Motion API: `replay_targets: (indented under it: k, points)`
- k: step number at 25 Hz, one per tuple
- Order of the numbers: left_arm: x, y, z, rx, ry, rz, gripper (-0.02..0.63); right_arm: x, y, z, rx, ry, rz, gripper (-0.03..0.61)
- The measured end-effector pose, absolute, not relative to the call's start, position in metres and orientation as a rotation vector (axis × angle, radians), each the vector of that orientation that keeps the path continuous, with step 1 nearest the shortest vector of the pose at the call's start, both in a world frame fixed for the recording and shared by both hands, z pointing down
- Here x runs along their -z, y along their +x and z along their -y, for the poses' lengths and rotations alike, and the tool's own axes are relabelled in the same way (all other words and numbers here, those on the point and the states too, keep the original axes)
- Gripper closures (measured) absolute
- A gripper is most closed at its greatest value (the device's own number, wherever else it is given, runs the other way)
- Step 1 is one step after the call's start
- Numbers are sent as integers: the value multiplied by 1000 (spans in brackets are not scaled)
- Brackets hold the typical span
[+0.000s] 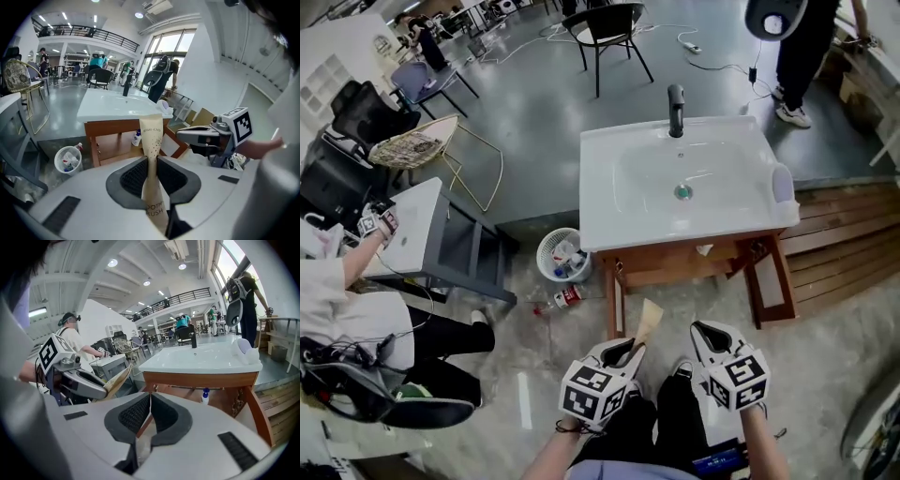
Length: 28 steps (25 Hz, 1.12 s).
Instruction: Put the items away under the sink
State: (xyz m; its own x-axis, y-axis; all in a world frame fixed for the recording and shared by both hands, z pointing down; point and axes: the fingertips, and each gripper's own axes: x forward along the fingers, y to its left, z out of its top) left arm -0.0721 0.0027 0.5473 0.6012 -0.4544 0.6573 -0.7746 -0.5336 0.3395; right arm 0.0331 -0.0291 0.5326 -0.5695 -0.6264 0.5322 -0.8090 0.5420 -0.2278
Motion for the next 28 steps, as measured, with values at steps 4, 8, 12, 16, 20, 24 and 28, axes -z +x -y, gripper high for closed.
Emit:
replay_targets:
  k: [4, 8, 12, 16, 20, 24, 28]
  points:
    - [-575, -45, 7, -635, 2201, 891, 539, -553, 54, 51, -608, 1228, 2404, 557]
    - [-611, -26, 26, -648, 2202, 882, 538, -582, 75, 75, -585, 1257, 2411, 557]
    - [-652, -13, 53, -666, 2169, 907, 538, -621, 89, 93, -544, 1216, 2391, 557]
    - [-693, 2, 87, -620, 2079, 959, 538, -645, 97, 106, -561, 1178, 2404, 557]
    - [-732, 14, 126, -538, 1973, 1017, 539, -675, 106, 115, -592, 1155, 2405, 557]
    - [-774, 19, 156, -518, 1892, 1069, 539, -707, 117, 118, -642, 1147, 2385, 557]
    - [-817, 14, 179, -580, 1849, 1108, 538, -732, 125, 124, -672, 1152, 2379, 557]
